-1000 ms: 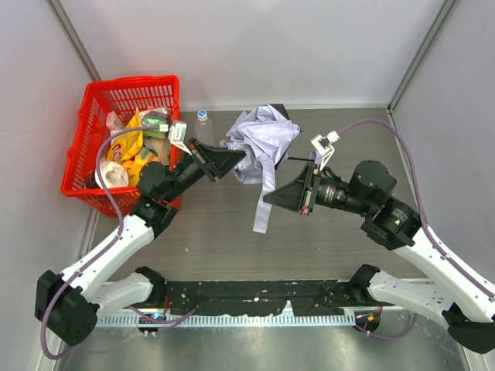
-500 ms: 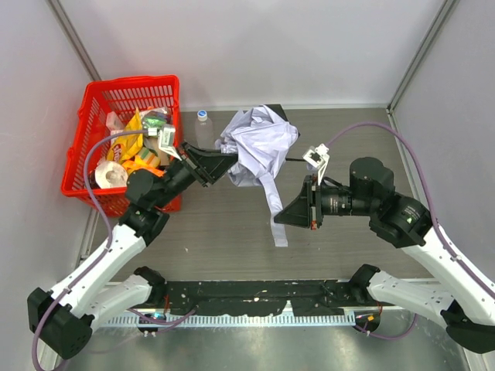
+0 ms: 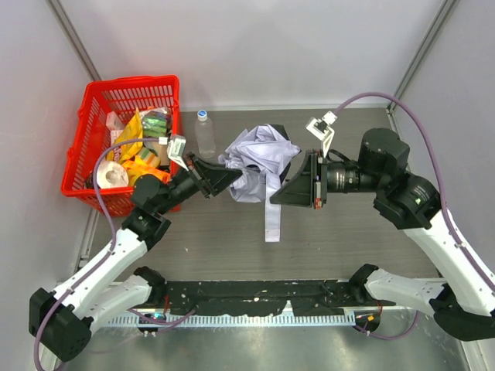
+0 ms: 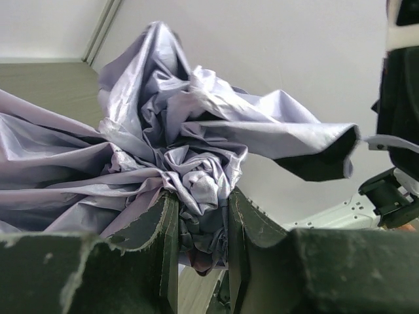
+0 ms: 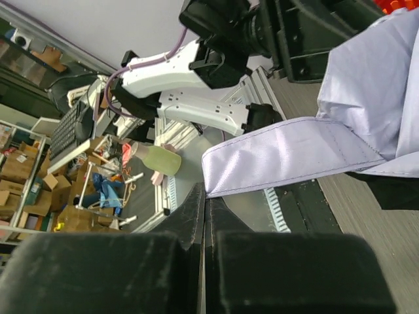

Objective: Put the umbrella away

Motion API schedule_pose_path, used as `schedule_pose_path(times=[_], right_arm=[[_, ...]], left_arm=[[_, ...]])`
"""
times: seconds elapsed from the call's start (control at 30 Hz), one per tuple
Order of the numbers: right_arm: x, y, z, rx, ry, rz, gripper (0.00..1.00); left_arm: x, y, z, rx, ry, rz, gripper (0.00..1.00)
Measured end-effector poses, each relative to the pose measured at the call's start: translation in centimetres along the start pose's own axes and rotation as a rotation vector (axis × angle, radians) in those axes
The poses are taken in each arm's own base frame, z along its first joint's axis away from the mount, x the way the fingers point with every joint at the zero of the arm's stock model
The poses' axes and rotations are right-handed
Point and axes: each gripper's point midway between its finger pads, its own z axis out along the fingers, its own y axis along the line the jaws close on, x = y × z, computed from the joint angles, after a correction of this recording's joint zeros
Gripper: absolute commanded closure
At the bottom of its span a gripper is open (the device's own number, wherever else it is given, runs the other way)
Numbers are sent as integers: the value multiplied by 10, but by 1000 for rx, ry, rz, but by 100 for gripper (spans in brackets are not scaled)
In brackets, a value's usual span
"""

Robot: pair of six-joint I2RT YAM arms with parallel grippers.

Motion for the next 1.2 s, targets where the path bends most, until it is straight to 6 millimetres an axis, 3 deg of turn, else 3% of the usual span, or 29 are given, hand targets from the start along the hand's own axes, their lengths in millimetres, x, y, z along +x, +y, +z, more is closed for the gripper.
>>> schedule_pose_path(times=[0.27,0.6,0.7,0.8,0.9,1.03,1.2], right_arm=[[-16,-32,3,19,20,114,99],[-13,-34,-11,-46,65,108,99],[-16,-57,-11,92,72,78,99],[-19,-100,-15,345,70,33,99],[0,-140,-28,596,132,-7,99],[18,-149,-37,718,207,-82,99],[21,-146,-44,781,239,-160,99]], left_arm=[[-3,-14,-10,39,-12,18,100],[-5,-24,-22,58,-20,62,100],[2,-15,-24,16,6,80,100],[7,-2,-26,-46,35,97,100],[9,8,-28,-103,62,134,100],[7,11,-28,-128,91,194,100],[7,19,-28,-156,124,261,100]])
